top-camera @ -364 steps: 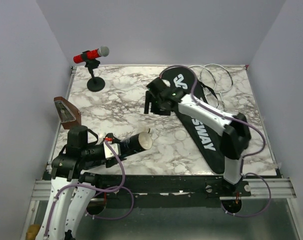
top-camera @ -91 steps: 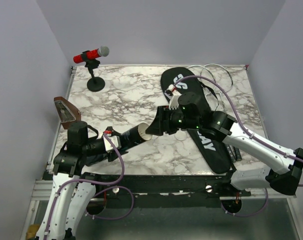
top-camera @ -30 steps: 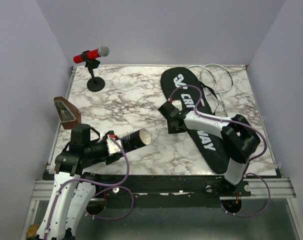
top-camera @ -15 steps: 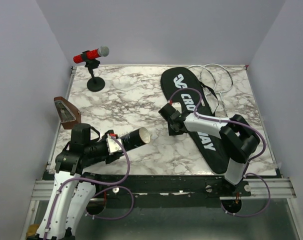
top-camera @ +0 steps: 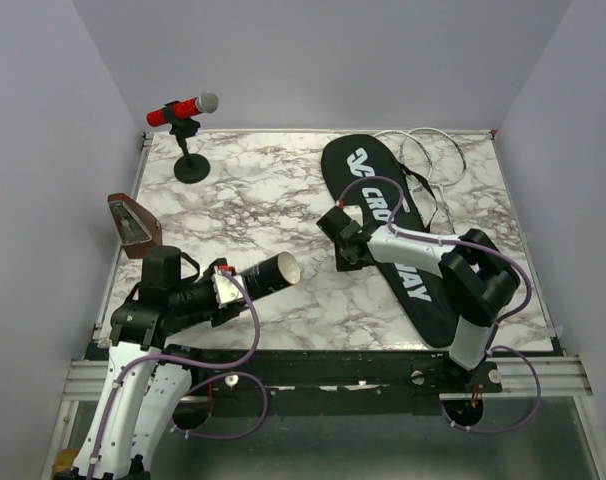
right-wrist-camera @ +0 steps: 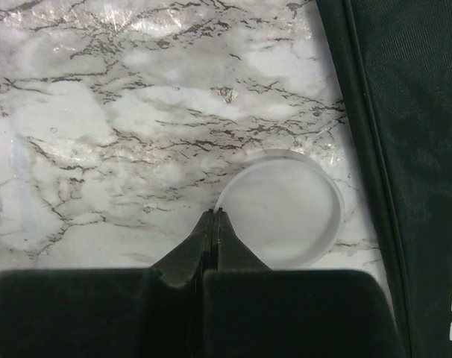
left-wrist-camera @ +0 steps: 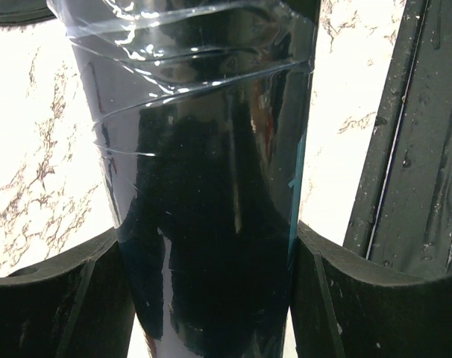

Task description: Pack up the badminton gear

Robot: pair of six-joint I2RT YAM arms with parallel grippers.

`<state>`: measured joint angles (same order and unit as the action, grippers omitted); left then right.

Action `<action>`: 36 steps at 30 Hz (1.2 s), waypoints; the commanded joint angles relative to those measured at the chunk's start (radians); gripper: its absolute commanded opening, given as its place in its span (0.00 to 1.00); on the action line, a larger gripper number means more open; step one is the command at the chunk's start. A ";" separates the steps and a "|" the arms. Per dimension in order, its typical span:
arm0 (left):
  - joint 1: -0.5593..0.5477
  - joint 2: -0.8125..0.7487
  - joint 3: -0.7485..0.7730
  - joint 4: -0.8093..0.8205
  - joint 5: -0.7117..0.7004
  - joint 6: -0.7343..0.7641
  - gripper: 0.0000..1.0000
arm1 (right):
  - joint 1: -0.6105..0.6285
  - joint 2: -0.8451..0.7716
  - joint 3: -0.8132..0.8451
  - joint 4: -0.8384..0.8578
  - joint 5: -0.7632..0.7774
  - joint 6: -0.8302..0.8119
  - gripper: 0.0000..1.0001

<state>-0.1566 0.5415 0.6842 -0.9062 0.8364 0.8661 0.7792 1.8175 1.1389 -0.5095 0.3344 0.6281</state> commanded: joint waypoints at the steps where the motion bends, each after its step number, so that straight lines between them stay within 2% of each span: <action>1: 0.000 -0.009 0.012 0.046 -0.008 -0.024 0.36 | 0.003 -0.064 0.057 -0.104 -0.035 0.013 0.00; 6: 0.000 -0.009 0.023 0.061 0.007 -0.038 0.36 | 0.000 -0.252 0.162 -0.172 -0.150 0.018 0.00; 9: 0.000 -0.014 0.012 0.076 0.010 -0.058 0.36 | 0.002 -0.392 0.188 -0.156 -0.273 0.028 0.00; 14: 0.000 -0.017 0.018 0.087 0.024 -0.088 0.36 | 0.002 -0.527 0.232 -0.124 -0.501 0.079 0.00; 25: 0.000 -0.060 -0.003 0.136 0.135 -0.114 0.36 | 0.002 -0.658 0.159 0.149 -0.872 0.263 0.00; 36: 0.000 -0.026 0.006 0.228 0.150 -0.165 0.36 | 0.000 -0.675 0.058 0.414 -1.037 0.420 0.01</action>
<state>-0.1566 0.5148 0.6785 -0.7444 0.9264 0.7216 0.7788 1.1606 1.2419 -0.2382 -0.5880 0.9688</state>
